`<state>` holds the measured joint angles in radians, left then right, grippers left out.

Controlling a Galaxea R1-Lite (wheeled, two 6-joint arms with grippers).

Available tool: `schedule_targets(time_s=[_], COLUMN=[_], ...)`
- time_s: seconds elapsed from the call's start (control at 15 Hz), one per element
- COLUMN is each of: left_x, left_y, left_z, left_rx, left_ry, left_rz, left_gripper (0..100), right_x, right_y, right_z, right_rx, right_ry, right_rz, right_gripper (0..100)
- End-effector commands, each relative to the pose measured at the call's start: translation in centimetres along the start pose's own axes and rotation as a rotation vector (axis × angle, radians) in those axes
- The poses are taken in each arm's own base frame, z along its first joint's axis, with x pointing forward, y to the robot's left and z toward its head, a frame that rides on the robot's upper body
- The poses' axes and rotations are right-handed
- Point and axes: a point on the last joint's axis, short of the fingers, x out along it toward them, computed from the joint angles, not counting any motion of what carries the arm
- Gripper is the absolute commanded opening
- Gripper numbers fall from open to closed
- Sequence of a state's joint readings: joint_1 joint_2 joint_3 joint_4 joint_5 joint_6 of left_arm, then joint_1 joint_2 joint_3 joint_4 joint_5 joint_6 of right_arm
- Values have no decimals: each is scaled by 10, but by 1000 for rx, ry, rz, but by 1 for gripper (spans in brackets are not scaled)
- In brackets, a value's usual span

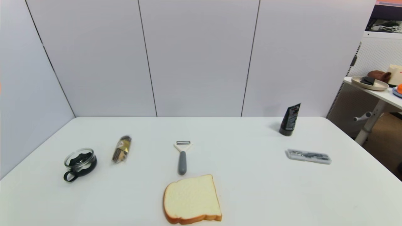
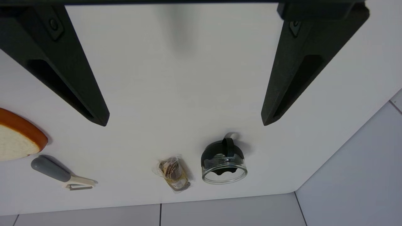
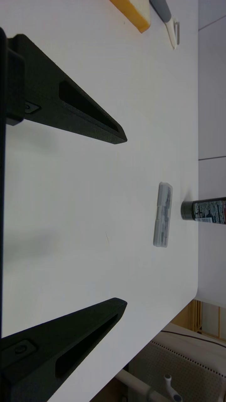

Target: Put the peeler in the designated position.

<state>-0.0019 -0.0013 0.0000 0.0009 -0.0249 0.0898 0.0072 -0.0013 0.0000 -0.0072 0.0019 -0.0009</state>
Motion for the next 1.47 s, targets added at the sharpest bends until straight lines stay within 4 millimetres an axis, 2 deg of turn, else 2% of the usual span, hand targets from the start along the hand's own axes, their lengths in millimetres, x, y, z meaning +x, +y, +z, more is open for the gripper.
schedule_targets(time_s=[0.07,0.27,0.33,0.47,0.53,0.8,1.2,1.33,1.47], left_x=[0,7,10,17,24,62,119,144,166], left_y=[0,1,2,7,9,13,4,-10,-28], left_z=[0,5,20,72,91,175,275,287,288], left_rx=[-48,-52,-56,-60,-67,-53,-24,-17,-5], left_ry=[1,79,75,41,40,9,-5,35,81], left_rz=[2,-3,-6,-22,-37,-103,-244,-322,-394], left_gripper=[100,100,100,100,100,100,100,100,100], right_x=[0,0,0,0,0,0,0,0,0], right_y=[0,0,0,0,0,0,0,0,0], right_z=[0,0,0,0,0,0,0,0,0], right_rx=[-1,-1,-1,-1,-1,-1,-1,-1,-1], right_ry=[-1,-1,1,-1,-1,-1,-1,-1,-1], right_rz=[0,2,0,0,2,0,2,0,2], right_gripper=[100,100,100,100,100,100,100,100,100])
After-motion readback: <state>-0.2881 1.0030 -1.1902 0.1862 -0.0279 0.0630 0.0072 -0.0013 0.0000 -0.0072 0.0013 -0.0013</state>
